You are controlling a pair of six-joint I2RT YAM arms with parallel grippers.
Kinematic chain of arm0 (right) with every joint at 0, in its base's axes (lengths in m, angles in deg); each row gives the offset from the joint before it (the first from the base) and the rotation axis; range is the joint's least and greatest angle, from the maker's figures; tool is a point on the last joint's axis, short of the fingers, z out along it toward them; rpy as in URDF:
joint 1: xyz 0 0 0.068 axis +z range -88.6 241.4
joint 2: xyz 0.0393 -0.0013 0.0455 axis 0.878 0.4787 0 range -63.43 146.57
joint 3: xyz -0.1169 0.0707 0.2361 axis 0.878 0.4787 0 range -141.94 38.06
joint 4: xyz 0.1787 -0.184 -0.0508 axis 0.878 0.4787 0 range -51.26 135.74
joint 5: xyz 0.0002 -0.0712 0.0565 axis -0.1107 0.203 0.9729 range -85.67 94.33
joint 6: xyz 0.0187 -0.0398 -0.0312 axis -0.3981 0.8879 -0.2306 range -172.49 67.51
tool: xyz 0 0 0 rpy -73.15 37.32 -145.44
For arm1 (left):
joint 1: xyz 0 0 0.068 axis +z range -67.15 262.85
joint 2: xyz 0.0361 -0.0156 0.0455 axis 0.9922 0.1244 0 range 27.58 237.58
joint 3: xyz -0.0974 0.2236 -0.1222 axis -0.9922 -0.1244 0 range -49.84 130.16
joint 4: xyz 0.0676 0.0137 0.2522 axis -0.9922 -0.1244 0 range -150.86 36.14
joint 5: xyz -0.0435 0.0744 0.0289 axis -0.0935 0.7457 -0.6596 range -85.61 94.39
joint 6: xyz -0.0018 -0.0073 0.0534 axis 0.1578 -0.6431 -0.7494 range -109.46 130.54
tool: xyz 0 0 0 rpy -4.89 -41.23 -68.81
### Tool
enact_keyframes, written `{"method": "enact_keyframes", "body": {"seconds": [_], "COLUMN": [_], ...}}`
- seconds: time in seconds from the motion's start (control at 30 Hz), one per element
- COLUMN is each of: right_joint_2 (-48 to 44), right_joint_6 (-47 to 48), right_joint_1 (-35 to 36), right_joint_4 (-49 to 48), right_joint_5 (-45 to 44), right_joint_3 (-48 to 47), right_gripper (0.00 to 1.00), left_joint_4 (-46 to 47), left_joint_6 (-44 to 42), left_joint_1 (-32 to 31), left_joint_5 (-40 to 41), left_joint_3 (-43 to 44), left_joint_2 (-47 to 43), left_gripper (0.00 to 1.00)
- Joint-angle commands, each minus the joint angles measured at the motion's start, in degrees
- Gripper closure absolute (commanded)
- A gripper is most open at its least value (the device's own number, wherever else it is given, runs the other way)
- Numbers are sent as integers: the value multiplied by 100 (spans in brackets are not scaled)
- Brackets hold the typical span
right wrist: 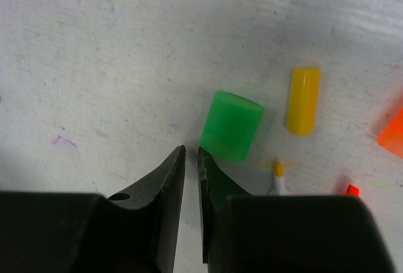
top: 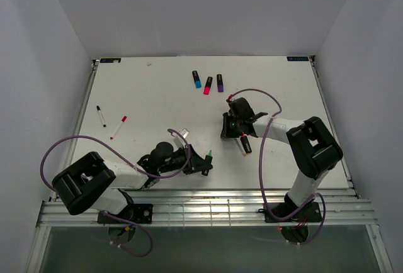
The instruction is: Open the pen caps
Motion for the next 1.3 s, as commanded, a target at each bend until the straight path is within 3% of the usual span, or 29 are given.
{"method": "enact_keyframes", "body": {"seconds": [0.0, 0.27, 0.4, 0.57, 0.77, 1.0, 1.27], "right_joint_2": [288, 500, 202, -1027, -2338, -2708, -3016], "right_joint_6": [200, 516, 666, 701, 254, -757, -1609], "right_joint_1": [25, -1, -1, 43, 34, 43, 87], "right_joint_4": [292, 618, 426, 205, -57, -1059, -2306], "right_joint_5": [-512, -768, -322, 207, 1260, 2553, 2958], "right_joint_3": [-299, -757, -634, -2, 683, 1536, 2345], "right_gripper": [80, 80, 79, 64, 45, 40, 41], "left_joint_4": [139, 218, 271, 315, 753, 1465, 2343], "left_joint_6": [-4, 14, 5, -91, -118, 23, 260], "left_joint_1": [-38, -46, -37, -37, -37, -38, -37], "left_joint_5": [-63, -107, -134, -177, -309, -415, -450], "left_joint_3": [-62, -88, -18, 166, 360, 421, 466], "left_joint_2": [-56, 41, 137, 313, 673, 920, 1261], "left_gripper": [100, 100, 100, 100, 100, 100, 100]}}
